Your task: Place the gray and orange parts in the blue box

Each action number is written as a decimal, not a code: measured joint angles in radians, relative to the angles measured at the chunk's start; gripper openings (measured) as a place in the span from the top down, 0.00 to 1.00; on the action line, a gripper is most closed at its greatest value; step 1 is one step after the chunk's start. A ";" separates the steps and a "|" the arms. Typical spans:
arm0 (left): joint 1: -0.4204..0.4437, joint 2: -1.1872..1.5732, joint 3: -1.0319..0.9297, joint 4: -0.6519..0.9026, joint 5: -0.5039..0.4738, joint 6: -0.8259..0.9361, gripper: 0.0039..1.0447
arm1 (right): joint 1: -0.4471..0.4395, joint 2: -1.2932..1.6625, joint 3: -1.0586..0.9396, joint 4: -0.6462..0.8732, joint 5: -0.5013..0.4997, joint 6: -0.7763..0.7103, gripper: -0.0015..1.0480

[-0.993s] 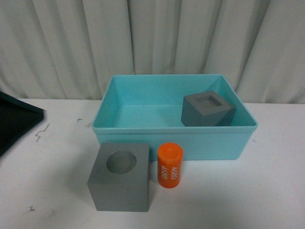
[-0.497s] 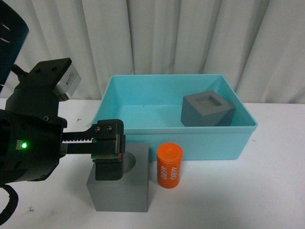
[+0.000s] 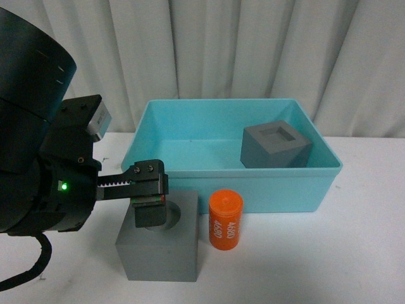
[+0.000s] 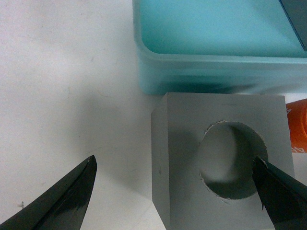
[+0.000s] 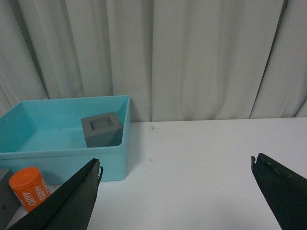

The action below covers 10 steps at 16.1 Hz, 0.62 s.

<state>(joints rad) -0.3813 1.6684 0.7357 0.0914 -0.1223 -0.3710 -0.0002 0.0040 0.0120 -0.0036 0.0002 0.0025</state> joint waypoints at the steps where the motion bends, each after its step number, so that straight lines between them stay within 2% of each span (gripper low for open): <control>1: -0.012 0.014 0.009 0.005 -0.010 0.001 0.06 | 0.000 0.000 0.000 0.000 0.000 0.000 0.06; 4: -0.041 0.059 0.039 0.019 -0.054 0.015 0.06 | 0.000 0.000 0.000 0.000 0.000 0.000 0.06; 10: -0.052 0.114 0.042 0.019 -0.069 0.058 0.06 | 0.000 0.000 0.000 0.000 0.000 0.000 0.06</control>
<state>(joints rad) -0.4332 1.7828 0.7780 0.1108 -0.1917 -0.3134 -0.0002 0.0040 0.0120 -0.0032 0.0002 0.0025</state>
